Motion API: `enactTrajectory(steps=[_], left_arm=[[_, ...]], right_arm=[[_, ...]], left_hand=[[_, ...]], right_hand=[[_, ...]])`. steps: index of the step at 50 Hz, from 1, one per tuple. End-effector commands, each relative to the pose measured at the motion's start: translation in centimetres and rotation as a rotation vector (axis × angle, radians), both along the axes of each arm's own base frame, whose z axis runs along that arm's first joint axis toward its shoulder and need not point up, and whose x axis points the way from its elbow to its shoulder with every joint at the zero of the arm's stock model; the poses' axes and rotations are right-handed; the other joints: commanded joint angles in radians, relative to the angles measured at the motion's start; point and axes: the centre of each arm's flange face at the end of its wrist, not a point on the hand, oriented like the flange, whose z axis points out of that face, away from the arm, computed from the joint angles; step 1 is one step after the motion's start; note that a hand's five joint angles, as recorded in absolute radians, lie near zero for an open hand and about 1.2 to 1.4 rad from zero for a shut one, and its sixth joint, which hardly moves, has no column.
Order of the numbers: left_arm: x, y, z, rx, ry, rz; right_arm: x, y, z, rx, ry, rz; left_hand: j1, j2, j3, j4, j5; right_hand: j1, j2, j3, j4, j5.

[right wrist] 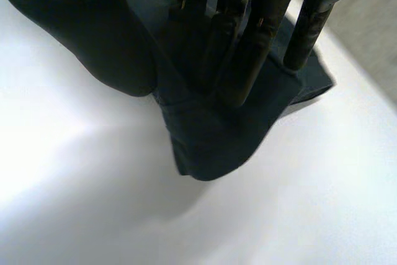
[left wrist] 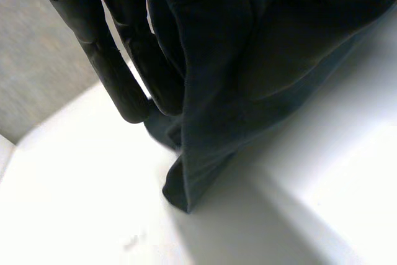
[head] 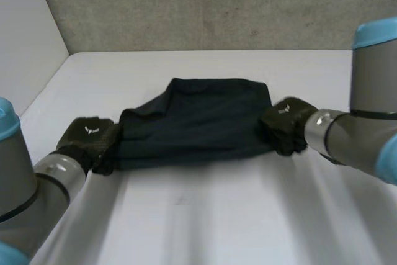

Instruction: Fold the shorts.

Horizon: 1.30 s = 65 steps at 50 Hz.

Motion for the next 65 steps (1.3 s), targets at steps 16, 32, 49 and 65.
enactTrajectory(steps=[16,32,49,65], left_arm=[[-0.9,1.0,-2.8,0.106,-0.097,-0.08],[-6.3,-12.0,8.8,-0.494,0.122,0.026],[-5.7,-12.2,17.9,-0.898,0.366,0.075],[-5.4,-10.7,-2.8,-0.385,0.144,0.047]], right_arm=[[-1.3,3.0,-3.5,0.116,0.054,0.027],[3.0,-8.1,6.3,-0.538,-0.255,-0.03],[3.5,-8.9,15.2,-0.957,-0.61,-0.079],[5.2,-7.4,-4.6,-0.494,-0.308,-0.011]], left_hand=[[0.296,0.201,0.21,0.193,0.222],[0.296,0.201,0.21,0.193,0.222],[0.296,0.201,0.21,0.193,0.222],[0.296,0.201,0.21,0.193,0.222]], right_hand=[[0.421,0.225,0.224,1.088,0.258],[0.421,0.225,0.224,1.088,0.258],[0.421,0.225,0.224,1.088,0.258],[0.421,0.225,0.224,1.088,0.258]])
